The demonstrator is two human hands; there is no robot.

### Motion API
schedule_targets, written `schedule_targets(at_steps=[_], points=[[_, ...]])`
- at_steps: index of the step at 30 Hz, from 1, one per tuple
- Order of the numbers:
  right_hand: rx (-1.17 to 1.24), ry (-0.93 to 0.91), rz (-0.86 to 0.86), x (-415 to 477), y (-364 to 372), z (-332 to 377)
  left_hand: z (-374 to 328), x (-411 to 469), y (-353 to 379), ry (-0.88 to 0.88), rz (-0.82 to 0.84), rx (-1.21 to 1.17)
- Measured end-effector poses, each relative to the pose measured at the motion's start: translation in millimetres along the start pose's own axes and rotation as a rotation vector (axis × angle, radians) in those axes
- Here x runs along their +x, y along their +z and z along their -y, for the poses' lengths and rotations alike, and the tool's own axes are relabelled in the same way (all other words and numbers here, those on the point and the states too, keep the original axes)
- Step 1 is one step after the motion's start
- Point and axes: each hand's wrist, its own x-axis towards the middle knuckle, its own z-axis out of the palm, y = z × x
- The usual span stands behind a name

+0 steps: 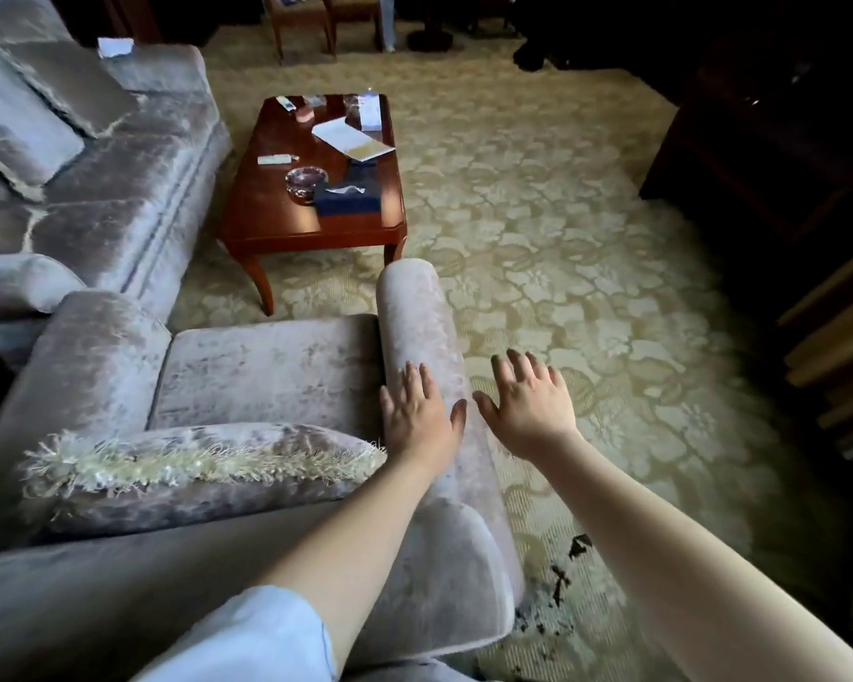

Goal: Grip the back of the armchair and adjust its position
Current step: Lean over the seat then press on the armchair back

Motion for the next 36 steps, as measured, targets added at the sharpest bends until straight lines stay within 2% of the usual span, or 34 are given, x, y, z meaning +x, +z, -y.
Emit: schedule_targets(at_steps=[4,10,16,21,26,30,36], points=[[-0.007,-0.088,-0.012,40.5,-7.2,-48.6,-35.9,27.3,17.5,-0.106,-0.015,0.022],[-0.107,-0.273,0.043,67.4,-18.5,-134.7,-97.3,29.9,44.7,-0.406,-0.014,-0.049],[-0.143,-0.417,0.114,98.8,-46.8,-187.3,-146.4,37.1,50.0,-0.55,0.011,-0.031],[-0.1,-0.523,0.09,139.1,-60.1,-190.1,-157.1,83.1,36.1,-0.595,-0.053,-0.005],[-0.14,-0.648,0.119,188.5,-51.0,-189.7,-161.2,139.3,46.6,-0.635,-0.03,-0.001],[-0.178,-0.686,0.113,269.9,-41.4,-181.2,-147.8,214.4,56.4,-0.637,-0.012,-0.004],[-0.232,-0.662,0.181,418.9,-32.4,-129.3,-94.4,322.6,32.5,-0.618,-0.088,0.07]])
